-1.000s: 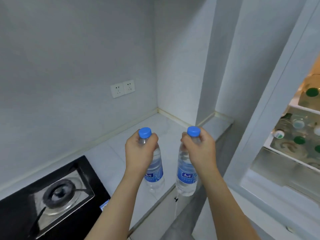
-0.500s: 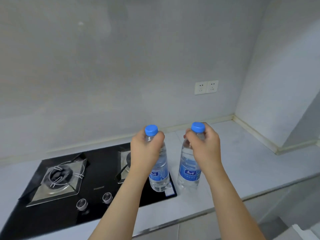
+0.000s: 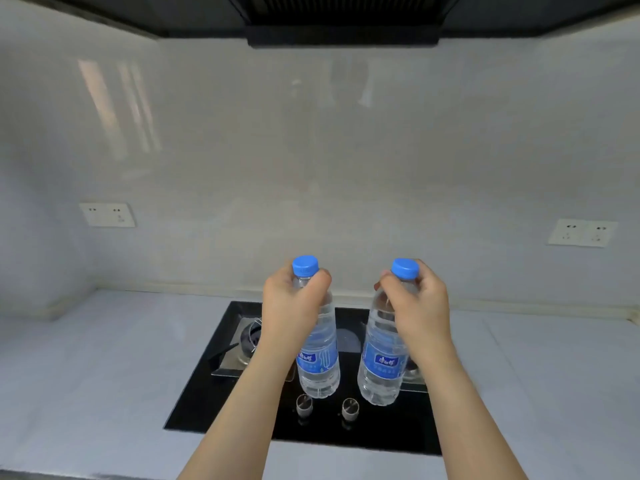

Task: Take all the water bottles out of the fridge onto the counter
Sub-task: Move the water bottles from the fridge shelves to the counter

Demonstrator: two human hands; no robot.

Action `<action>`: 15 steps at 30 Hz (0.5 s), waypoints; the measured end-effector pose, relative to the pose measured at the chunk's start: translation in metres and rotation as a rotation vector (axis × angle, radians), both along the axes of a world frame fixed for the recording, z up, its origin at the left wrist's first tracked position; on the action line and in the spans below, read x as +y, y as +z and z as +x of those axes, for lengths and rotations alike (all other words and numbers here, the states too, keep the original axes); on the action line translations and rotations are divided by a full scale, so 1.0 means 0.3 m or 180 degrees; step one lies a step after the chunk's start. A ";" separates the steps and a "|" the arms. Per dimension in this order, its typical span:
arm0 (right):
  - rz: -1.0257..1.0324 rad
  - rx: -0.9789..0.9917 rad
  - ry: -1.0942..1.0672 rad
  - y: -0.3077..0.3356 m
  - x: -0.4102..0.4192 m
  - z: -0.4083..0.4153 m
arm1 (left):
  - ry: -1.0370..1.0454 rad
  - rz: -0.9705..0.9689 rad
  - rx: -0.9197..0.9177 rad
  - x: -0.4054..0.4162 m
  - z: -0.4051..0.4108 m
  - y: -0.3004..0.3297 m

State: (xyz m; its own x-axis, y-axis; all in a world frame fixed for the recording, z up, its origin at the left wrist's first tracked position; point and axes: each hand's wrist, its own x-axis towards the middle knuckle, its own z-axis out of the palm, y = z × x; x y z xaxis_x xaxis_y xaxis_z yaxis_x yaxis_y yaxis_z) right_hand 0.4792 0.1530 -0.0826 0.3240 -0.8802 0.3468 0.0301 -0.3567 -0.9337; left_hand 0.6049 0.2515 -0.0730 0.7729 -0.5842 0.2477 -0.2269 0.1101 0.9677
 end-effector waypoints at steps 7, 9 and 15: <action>0.0009 0.0015 0.0456 -0.019 0.225 0.333 | 0.0396 0.0005 0.0038 0.280 0.282 -0.003; 0.0046 0.0052 0.0615 -0.027 0.286 0.413 | 0.0542 -0.0014 0.0045 0.351 0.354 -0.009; 0.0040 0.0123 0.0907 -0.033 0.368 0.586 | 0.0773 -0.0047 0.0161 0.482 0.505 -0.047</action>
State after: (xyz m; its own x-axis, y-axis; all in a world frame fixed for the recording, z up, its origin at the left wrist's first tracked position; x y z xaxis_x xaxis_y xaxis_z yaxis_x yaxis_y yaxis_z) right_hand 0.6551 0.2634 -0.0926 0.5716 -0.7560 0.3190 0.0919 -0.3274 -0.9404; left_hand 0.7563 0.3961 -0.0872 0.9018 -0.3764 0.2124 -0.1999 0.0724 0.9771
